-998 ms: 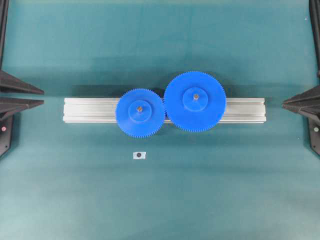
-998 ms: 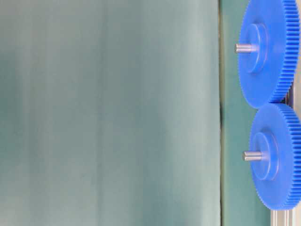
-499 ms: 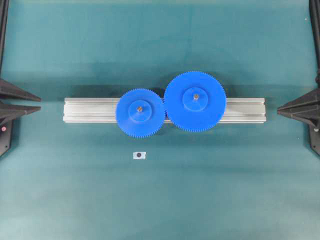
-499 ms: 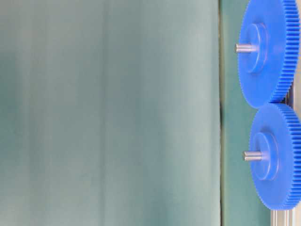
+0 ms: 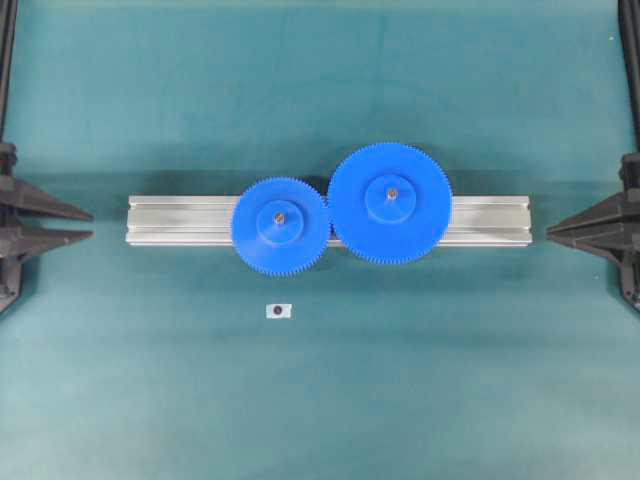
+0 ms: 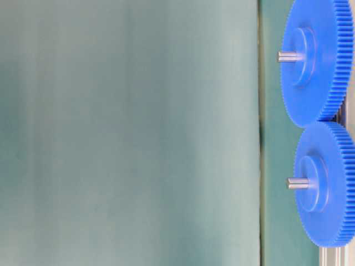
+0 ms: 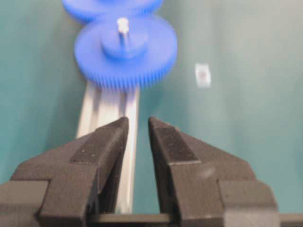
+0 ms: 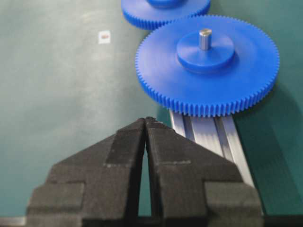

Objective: Insert the small gear onto the shaft.

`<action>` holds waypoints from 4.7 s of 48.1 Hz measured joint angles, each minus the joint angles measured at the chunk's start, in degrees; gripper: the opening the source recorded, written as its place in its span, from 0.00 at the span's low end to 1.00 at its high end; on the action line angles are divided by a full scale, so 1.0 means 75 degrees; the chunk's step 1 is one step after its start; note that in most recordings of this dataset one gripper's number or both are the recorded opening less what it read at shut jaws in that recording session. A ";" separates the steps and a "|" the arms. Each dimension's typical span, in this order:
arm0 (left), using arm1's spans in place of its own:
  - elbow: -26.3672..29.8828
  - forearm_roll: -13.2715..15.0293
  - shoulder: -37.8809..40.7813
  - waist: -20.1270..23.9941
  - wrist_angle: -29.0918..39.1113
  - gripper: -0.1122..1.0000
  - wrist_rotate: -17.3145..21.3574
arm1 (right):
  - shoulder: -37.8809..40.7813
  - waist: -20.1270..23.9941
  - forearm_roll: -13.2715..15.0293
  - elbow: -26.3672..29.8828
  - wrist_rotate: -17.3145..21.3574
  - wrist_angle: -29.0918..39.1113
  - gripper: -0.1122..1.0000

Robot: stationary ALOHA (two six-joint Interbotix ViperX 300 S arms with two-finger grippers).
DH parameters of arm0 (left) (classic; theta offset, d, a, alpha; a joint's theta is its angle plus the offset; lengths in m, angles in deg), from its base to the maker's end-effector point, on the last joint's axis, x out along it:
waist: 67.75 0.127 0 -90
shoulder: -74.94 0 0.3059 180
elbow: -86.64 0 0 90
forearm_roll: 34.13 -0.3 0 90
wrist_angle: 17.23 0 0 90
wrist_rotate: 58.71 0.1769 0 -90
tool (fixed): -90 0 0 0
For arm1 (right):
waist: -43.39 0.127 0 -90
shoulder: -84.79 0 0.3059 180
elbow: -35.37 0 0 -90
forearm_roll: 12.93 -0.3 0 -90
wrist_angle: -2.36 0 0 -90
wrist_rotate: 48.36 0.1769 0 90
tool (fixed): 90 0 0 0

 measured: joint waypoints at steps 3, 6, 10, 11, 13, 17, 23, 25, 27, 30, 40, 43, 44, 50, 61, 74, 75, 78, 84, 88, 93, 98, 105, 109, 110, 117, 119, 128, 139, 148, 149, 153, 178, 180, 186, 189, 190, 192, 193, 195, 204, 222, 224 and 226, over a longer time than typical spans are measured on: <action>-0.0246 0.0000 0.0000 0.0000 -0.0117 0.33 0.0023 | 0.0000 0.0000 0.0012 -0.0105 0.0000 -0.0152 0.20; -0.0422 0.0000 -0.0012 0.0012 -0.0270 0.33 0.0000 | 0.0000 0.0000 0.0000 -0.0258 0.0000 -0.0398 0.20; -0.0539 0.0012 0.0000 0.0000 -0.0445 0.33 0.0035 | 0.0000 0.0012 0.0000 -0.0445 0.0000 -0.0656 0.20; -0.0563 0.0000 0.0000 0.0012 -0.0469 0.33 0.0023 | 0.0000 0.0012 0.0000 -0.0457 0.0000 -0.0680 0.20; -0.0574 0.0000 -0.0012 0.0000 -0.0504 0.33 0.0023 | 0.0000 0.0012 0.0000 -0.0469 0.0000 -0.0715 0.20; -0.0586 0.0012 0.0000 0.0000 -0.0562 0.33 0.0000 | 0.0000 0.0000 0.0000 -0.0469 0.0000 -0.0738 0.20; -0.0656 0.0000 0.0059 0.0000 -0.0680 0.33 0.0023 | 0.0000 0.0000 0.0000 -0.0469 0.0000 -0.0750 0.20; -0.0738 0.0000 0.0082 0.0000 -0.0773 0.33 0.0035 | 0.0000 0.0000 0.0012 -0.0469 0.0000 -0.0750 0.20; -0.0832 0.0000 0.0094 0.0000 -0.0914 0.33 0.0023 | 0.0000 0.0000 0.0012 -0.0469 0.0000 -0.0750 0.20; -0.0961 0.0000 0.0105 0.0000 -0.1137 0.33 0.0035 | 0.0000 0.0000 0.0000 -0.0469 0.0000 -0.0750 0.20; -0.1008 0.0012 0.0117 0.0000 -0.1301 0.33 0.0070 | 0.0000 0.0000 0.0012 -0.0469 0.0000 -0.0750 0.20; -0.1008 0.0000 0.0117 0.0000 -0.1301 0.33 0.0059 | 0.0000 0.0000 0.0000 -0.0469 0.0000 -0.0750 0.20; -0.1008 0.0000 0.0117 0.0000 -0.1301 0.33 0.0070 | 0.0000 0.0000 0.0000 -0.0469 0.0000 -0.0750 0.20; -0.1008 0.0012 0.0117 0.0000 -0.1313 0.33 0.0070 | 0.0000 0.0012 0.0012 -0.0469 0.0000 -0.0750 0.20; -0.1008 0.0012 0.0117 0.0000 -0.1313 0.33 0.0070 | 0.0000 0.0000 0.0000 -0.0469 0.0000 -0.0750 0.20; -0.1008 0.0000 0.0105 0.0000 -0.1313 0.33 0.0070 | 0.0000 0.0000 0.0000 -0.0469 0.0000 -0.0750 0.20; -0.1008 0.0000 0.0117 0.0000 -0.1301 0.33 0.0070 | 0.0000 0.0000 0.0012 -0.0469 0.0000 -0.0750 0.20; -0.1008 0.0012 0.0117 0.0000 -0.1301 0.33 0.0070 | 0.0000 0.0012 0.0000 -0.0469 0.0000 -0.0750 0.20; -0.1008 0.0000 0.0117 0.0000 -0.1301 0.33 0.0070 | 0.0000 0.0000 0.0000 -0.0469 0.0000 -0.0750 0.20; -0.1008 0.0000 0.0117 0.0000 -0.1313 0.33 0.0070 | 0.0000 0.0012 0.0000 -0.0469 0.0000 -0.0750 0.20; -0.1008 0.0000 0.0117 0.0012 -0.1313 0.33 0.0070 | 0.0000 0.0000 0.0000 -0.0469 0.0000 -0.0750 0.20; -0.1008 0.0012 0.0117 0.0000 -0.1313 0.33 0.0070 | 0.0000 0.0000 0.0000 -0.0469 0.0000 -0.0750 0.20; -0.1008 0.0000 0.0117 0.0000 -0.1313 0.33 0.0070 | 0.0000 0.0000 0.0012 -0.0469 0.0000 -0.0750 0.20; -0.1008 0.0012 0.0117 0.0000 -0.1313 0.33 0.0070 | 0.0000 0.0000 0.0000 -0.0469 0.0000 -0.0738 0.20; -0.1008 0.0000 0.0117 0.0012 -0.1313 0.33 0.0070 | 0.0000 0.0000 0.0012 -0.0469 0.0000 -0.0750 0.20; -0.1008 0.0000 0.0117 0.0000 -0.1313 0.33 0.0070 | 0.0000 0.0000 0.0012 -0.0469 0.0000 -0.0750 0.20; -0.1008 0.0000 0.0117 0.0000 -0.1313 0.33 0.0070 | 0.0000 0.0000 0.0000 -0.0469 0.0000 -0.0750 0.20; -0.1008 0.0000 0.0117 0.0000 -0.1301 0.33 0.0070 | 0.0000 0.0000 0.0012 -0.0480 0.0000 -0.0750 0.20; -0.1008 0.0000 0.0117 0.0000 -0.1301 0.33 0.0070 | 0.0000 0.0000 0.0000 -0.0469 0.0000 -0.0750 0.20; -0.1008 0.0012 0.0117 0.0000 -0.1313 0.33 0.0070 | 0.0000 0.0000 0.0000 -0.0469 0.0000 -0.0750 0.20; -0.1008 0.0000 0.0117 0.0000 -0.1313 0.33 0.0070 | 0.0000 0.0000 0.0000 -0.0469 0.0000 -0.0750 0.20; -0.1008 0.0000 0.0117 0.0000 -0.1313 0.33 0.0070 | 0.0000 0.0000 0.0012 -0.0469 0.0000 -0.0750 0.20; -0.1008 0.0000 0.0117 0.0000 -0.1313 0.33 0.0070 | 0.0000 0.0012 0.0012 -0.0469 0.0000 -0.0750 0.20; -0.1008 0.0012 0.0117 0.0012 -0.1313 0.33 0.0070 | 0.0000 0.0000 0.0000 -0.0469 0.0000 -0.0750 0.20; -0.1008 0.0000 0.0117 0.0000 -0.1313 0.33 0.0070 | 0.0000 0.0000 0.0000 -0.0469 0.0000 -0.0750 0.20; -0.1008 0.0000 0.0117 0.0000 -0.1313 0.33 0.0070 | 0.0000 0.0000 0.0012 -0.0469 0.0000 -0.0750 0.20; -0.1008 0.0012 0.0117 0.0000 -0.1313 0.33 0.0070 | 0.0000 0.0000 0.0012 -0.0469 0.0000 -0.0750 0.20; -0.1008 0.0000 0.0117 0.0000 -0.1301 0.33 0.0070 | 0.0000 0.0000 0.0000 -0.0469 0.0000 -0.0750 0.20; -0.1008 0.0012 0.0117 0.0000 -0.1313 0.33 0.0070 | 0.0000 0.0012 0.0000 -0.0469 0.0000 -0.0738 0.20; -0.1008 0.0000 0.0117 0.0000 -0.1313 0.33 0.0070 | 0.0000 0.0000 0.0000 -0.0469 0.0000 -0.0750 0.20; -0.1008 0.0000 0.0117 0.0000 -0.1313 0.33 0.0070 | 0.0000 0.0012 0.0012 -0.0469 0.0000 -0.0750 0.20; -0.1008 0.0000 0.0117 0.0000 -0.1313 0.33 0.0070 | 0.0000 0.0000 0.0012 -0.0469 0.0000 -0.0750 0.20; -0.1008 0.0000 0.0117 0.0000 -0.1313 0.33 0.0070 | 0.0000 0.0000 0.0000 -0.0469 0.0000 -0.0750 0.20; -0.1008 0.0000 0.0117 0.0000 -0.1313 0.33 0.0070 | 0.0000 0.0012 0.0012 -0.0469 0.0000 -0.0750 0.20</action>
